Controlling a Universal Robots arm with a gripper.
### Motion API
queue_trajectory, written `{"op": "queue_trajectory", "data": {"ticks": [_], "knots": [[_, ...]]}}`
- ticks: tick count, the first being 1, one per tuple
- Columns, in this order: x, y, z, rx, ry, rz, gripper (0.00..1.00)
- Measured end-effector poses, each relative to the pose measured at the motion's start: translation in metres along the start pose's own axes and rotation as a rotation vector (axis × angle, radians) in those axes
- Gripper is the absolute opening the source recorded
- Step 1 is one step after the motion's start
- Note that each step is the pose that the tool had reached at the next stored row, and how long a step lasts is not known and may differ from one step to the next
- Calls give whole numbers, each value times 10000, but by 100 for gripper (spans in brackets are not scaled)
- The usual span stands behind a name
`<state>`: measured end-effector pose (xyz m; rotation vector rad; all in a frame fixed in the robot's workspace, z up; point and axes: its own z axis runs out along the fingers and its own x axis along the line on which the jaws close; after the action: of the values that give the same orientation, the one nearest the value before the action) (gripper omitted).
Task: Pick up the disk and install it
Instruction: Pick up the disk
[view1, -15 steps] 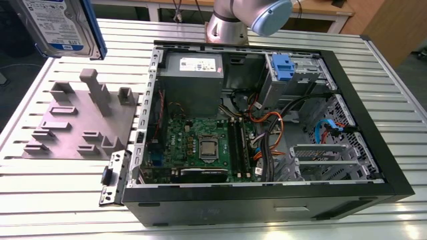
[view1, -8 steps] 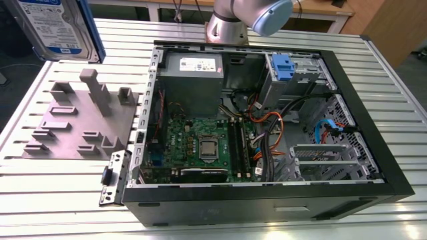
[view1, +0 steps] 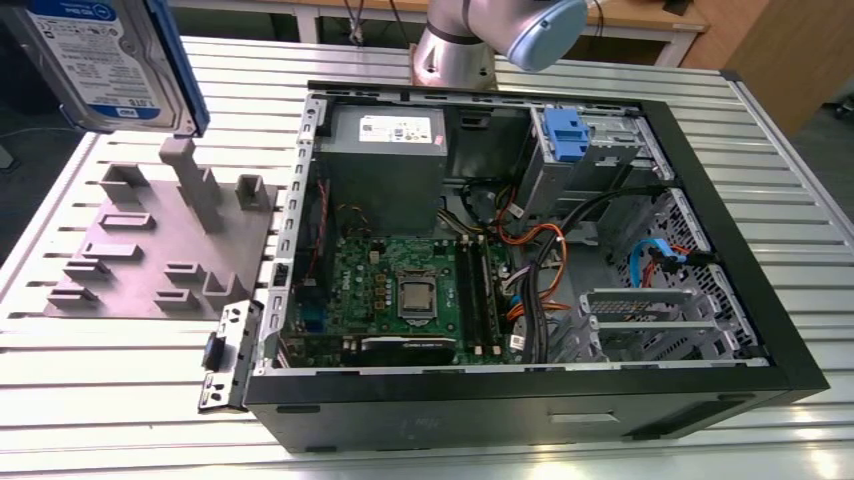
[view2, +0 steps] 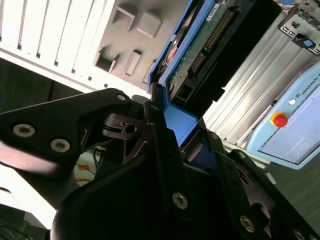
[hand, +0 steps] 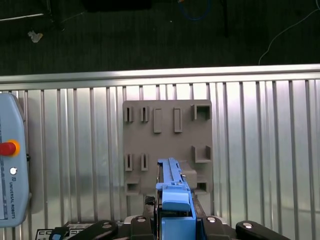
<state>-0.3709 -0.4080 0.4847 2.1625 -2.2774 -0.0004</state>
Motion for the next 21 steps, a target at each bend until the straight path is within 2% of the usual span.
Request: {"op": "queue_trajectory", "data": {"ticks": [8,21], "knots": [[6,-89,0,-1,0,0,36],[5,-125,0,-1,1,0,36]]}}
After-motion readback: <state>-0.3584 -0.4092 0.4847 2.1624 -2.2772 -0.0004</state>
